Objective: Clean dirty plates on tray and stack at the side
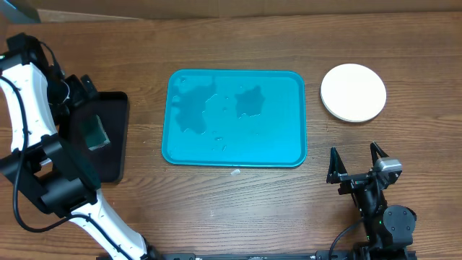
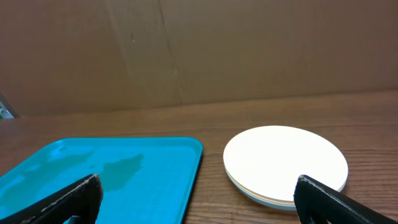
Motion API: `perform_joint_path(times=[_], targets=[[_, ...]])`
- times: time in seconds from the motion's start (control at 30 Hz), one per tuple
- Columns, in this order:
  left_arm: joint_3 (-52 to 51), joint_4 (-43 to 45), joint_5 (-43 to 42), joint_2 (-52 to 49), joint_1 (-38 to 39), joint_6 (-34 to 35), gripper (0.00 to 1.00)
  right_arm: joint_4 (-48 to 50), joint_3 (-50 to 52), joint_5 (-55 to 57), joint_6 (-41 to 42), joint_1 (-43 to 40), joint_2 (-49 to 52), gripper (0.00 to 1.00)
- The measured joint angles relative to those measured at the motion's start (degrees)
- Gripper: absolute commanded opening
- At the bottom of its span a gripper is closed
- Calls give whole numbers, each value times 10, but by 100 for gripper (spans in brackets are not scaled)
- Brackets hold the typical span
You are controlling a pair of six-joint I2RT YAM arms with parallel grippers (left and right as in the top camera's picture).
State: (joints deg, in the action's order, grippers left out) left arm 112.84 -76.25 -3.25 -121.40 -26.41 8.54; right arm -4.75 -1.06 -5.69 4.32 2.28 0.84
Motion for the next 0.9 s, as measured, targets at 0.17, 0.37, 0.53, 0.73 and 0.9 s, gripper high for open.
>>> perform_joint_path(times=[0.17,0.37,0.53,0.73,0.9], targets=[[0,-46,0,1,33,-18,100,0,0,0,0,0,0,100],[-2,-64,0,35,76,-30,100,0,0,0,0,0,0,100],[-40,-17,-3,117,111,-30,100,0,0,0,0,0,0,100],[-206,156,-11,271,159,-31,100,1,0,1,0,0,0,100],[-418,345,-20,431,201,-32,100,0,0,1,0,0,0,100]])
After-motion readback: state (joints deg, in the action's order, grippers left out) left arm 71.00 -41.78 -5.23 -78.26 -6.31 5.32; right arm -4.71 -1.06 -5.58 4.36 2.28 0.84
